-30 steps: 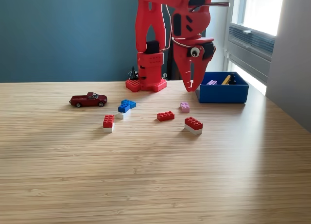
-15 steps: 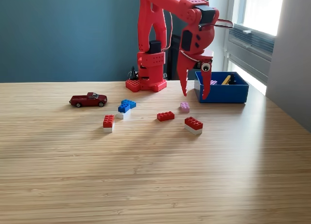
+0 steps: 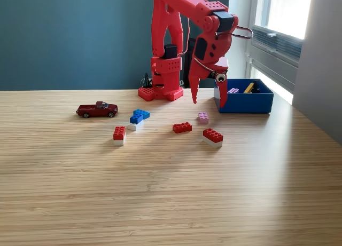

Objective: Grasp a lego block and put it in the bin.

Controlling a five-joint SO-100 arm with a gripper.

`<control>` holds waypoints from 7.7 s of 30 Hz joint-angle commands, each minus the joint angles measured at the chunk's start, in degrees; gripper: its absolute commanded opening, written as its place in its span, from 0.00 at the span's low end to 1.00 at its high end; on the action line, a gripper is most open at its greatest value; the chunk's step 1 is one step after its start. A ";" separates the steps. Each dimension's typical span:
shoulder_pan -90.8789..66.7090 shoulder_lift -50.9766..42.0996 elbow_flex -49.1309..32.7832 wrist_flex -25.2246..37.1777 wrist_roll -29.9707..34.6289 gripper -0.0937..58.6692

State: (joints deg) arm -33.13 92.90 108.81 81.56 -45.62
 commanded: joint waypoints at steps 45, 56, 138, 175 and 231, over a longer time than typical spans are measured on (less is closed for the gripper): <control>7.82 15.91 18.98 -25.14 -9.14 0.45; 7.03 13.71 19.25 -25.40 -5.45 0.45; -35.07 -3.96 -21.09 3.25 32.52 0.00; 5.27 -3.34 -28.74 -4.39 44.65 0.00; 19.69 -4.13 -27.33 -6.86 39.99 0.00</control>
State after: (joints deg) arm -14.24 87.89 82.97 75.32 -5.27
